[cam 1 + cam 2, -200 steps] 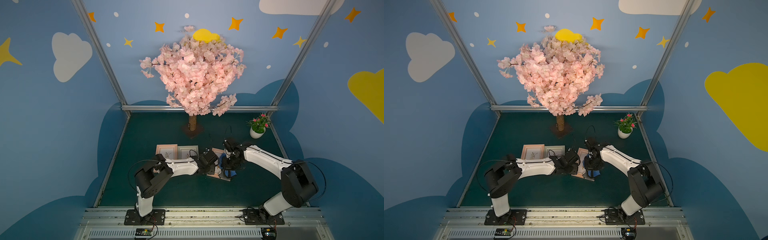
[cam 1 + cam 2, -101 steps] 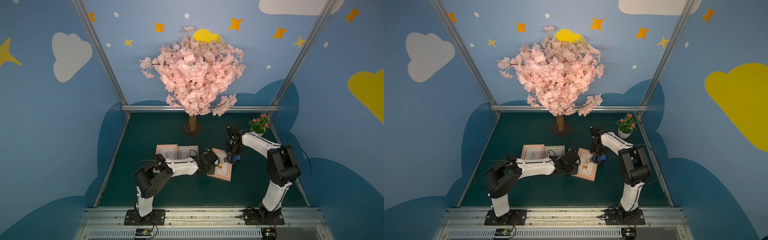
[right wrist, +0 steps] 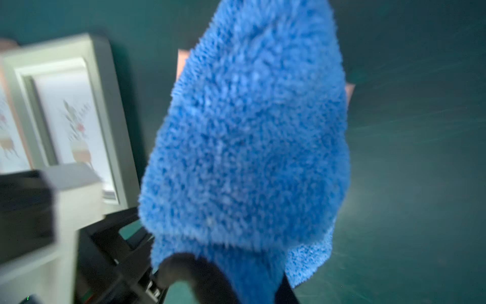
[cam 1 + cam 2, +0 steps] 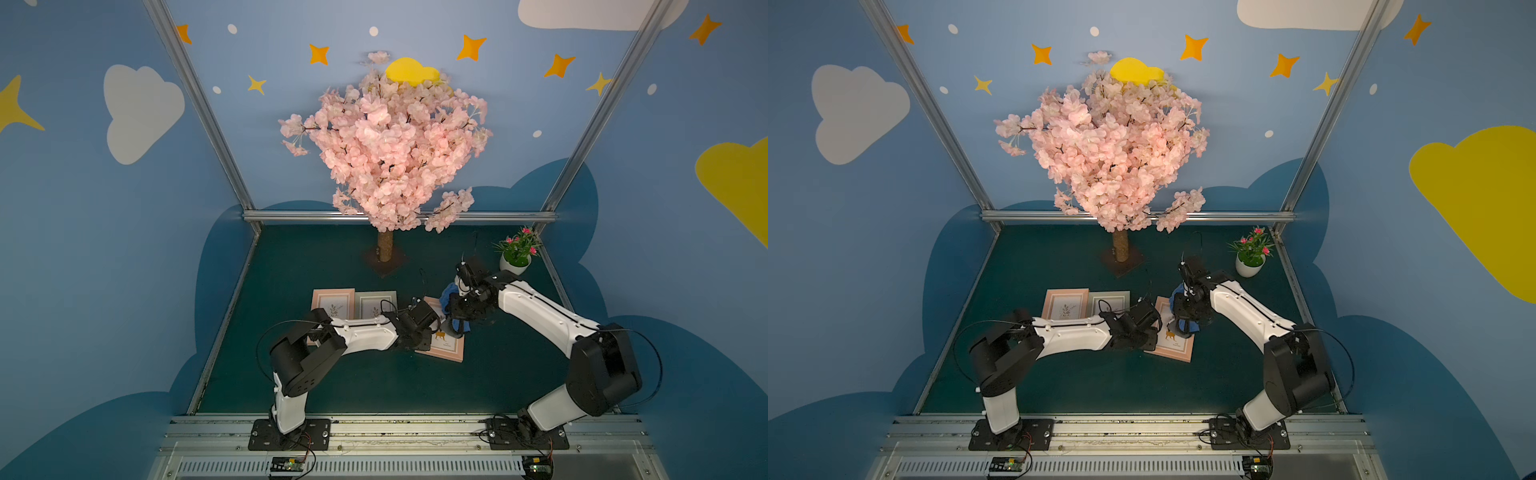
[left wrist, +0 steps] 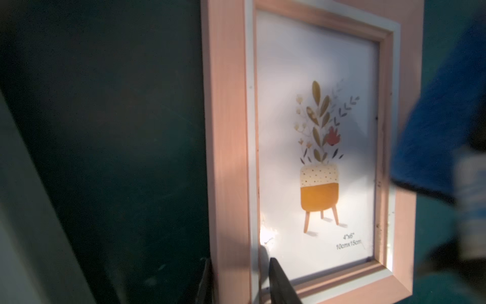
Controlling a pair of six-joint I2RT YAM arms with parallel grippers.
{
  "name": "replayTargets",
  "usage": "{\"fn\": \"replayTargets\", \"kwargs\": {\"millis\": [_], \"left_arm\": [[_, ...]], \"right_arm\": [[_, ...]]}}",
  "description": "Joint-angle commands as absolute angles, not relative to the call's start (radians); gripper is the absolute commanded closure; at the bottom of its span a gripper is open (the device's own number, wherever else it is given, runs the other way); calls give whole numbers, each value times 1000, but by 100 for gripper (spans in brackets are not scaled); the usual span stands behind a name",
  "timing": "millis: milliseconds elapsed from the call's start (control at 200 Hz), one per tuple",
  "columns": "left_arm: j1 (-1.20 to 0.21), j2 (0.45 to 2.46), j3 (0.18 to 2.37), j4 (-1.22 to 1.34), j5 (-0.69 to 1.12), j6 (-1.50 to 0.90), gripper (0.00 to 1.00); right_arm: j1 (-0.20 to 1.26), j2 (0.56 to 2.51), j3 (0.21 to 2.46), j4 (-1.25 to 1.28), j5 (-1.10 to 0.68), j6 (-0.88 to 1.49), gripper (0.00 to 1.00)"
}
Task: Wipe the picture frame with a cloth
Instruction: Wipe the dirt from the picture frame.
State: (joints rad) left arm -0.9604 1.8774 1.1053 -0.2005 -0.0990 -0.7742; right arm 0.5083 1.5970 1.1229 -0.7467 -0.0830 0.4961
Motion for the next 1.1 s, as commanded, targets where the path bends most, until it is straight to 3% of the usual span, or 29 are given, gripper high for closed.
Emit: {"fn": "replayTargets", "kwargs": {"millis": [0,235,415,571,716,956,1091], "left_arm": [[-969,1878,1101,-225,-19,-788,63],[-968,1894,1072,-183,12,-812,70],[-968,1907,1068,-186,4,-821,72],[-968,1915,1074,-199,-5,-819,72],[-968,1916,1069,-221,-25,-825,72],[-968,1921,1065,-233,-33,-826,72],[-968,1919,1068,-236,-35,-825,72]], "right_arm": [[489,1664,1114,-705,-89,503,100],[399,1690,1193,-778,25,450,100],[456,1699,1293,-763,-47,445,100],[516,1815,1336,-714,-131,478,100],[498,1898,1356,-732,-73,480,100],[425,1812,1330,-807,53,460,100],[455,1817,1346,-791,12,465,100]]}}
